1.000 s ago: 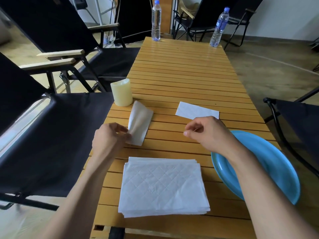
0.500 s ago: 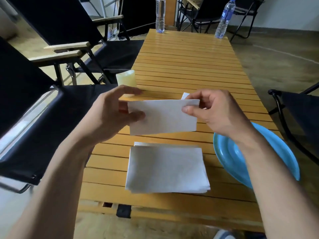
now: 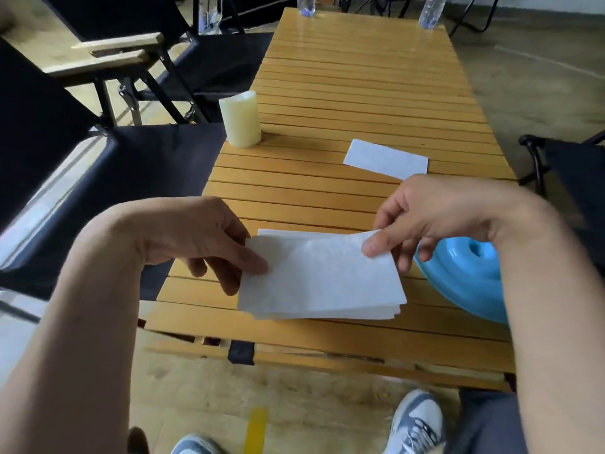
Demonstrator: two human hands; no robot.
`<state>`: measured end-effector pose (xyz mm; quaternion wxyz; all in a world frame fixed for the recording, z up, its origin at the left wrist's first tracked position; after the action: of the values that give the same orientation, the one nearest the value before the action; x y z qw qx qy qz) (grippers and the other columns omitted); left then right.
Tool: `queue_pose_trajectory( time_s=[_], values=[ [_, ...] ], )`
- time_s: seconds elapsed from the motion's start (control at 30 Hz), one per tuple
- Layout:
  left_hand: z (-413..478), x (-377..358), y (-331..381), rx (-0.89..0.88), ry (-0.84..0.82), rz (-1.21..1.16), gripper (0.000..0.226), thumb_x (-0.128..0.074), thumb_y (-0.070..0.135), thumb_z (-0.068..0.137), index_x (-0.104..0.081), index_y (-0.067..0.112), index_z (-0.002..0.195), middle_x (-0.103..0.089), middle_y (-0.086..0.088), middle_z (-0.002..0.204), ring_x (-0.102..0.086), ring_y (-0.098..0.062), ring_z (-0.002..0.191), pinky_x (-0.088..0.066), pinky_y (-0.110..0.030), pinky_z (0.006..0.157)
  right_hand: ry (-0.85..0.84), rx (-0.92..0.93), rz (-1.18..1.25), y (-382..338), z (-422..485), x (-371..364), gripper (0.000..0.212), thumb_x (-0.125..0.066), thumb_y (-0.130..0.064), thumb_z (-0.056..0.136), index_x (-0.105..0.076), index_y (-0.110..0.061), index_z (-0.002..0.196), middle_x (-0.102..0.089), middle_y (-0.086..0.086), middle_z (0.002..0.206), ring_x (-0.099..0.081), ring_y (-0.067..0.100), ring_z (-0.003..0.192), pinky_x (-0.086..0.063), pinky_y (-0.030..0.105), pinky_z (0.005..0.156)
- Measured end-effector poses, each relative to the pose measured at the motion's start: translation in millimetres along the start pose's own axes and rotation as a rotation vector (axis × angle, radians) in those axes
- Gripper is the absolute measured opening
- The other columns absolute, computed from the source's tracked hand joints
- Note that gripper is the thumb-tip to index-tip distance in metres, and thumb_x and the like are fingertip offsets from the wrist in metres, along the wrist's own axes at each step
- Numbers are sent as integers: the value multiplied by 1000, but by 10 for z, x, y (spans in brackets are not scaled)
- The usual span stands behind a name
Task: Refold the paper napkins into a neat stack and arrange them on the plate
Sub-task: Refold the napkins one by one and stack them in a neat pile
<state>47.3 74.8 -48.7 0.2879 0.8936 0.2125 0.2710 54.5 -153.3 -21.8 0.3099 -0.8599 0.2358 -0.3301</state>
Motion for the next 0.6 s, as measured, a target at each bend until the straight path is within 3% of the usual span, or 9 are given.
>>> queue_pose_trajectory(
  time_s=[0.13, 0.23, 0.4, 0.53, 0.6],
  values=[
    [97, 6, -90, 87, 14, 34, 35, -85, 54, 61, -81, 23, 77, -78, -4, 78, -68, -5, 59, -40, -14, 43, 24, -119, -89, 122, 61, -28, 30, -89, -38, 67, -72, -14, 71, -73, 3, 65, -68, 12, 57, -45, 19, 45],
    [133, 78, -159, 126, 61, 77, 49, -83, 64, 54, -79, 20, 74, -77, -2, 73, -68, -6, 57, -44, -15, 45, 51, -163, -165, 168, 59, 13, 43, -88, -49, 64, -68, -13, 76, -72, -1, 63, -67, 10, 56, -45, 20, 46],
    [132, 25, -241, 161, -13, 20, 69, -83, 66, 56, -67, 22, 106, -79, 1, 90, -78, -19, 83, -57, -23, 53, 18, -250, -127, 300, -41, 9, 82, -88, -69, 42, -68, -15, 101, -78, 3, 88, -77, 22, 72, -55, 24, 50],
    [222, -71, -167, 144, 0, -17, 64, -90, 51, 54, -72, 17, 105, -80, 0, 88, -77, -17, 79, -58, -23, 56, -6, -337, -176, 390, 72, -149, 67, -90, -61, 51, -66, -14, 92, -70, 8, 92, -72, 15, 56, -54, 22, 51],
    [279, 16, -155, 116, 86, -65, 63, -90, 50, 52, -74, 15, 102, -79, -2, 85, -77, -16, 75, -59, -24, 57, 50, -328, -93, 409, 119, -108, 61, -92, -52, 57, -66, -10, 91, -67, 4, 90, -70, 12, 59, -55, 22, 52]
  ],
)
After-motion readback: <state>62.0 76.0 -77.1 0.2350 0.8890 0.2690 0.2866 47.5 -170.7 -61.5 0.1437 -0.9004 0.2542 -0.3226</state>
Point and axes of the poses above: each hand's wrist, its own z-axis towards the middle knuckle, its own x-axis out of the back of the hand, y = z × x, the point moved 10 cm from there along z, towards the middle knuckle
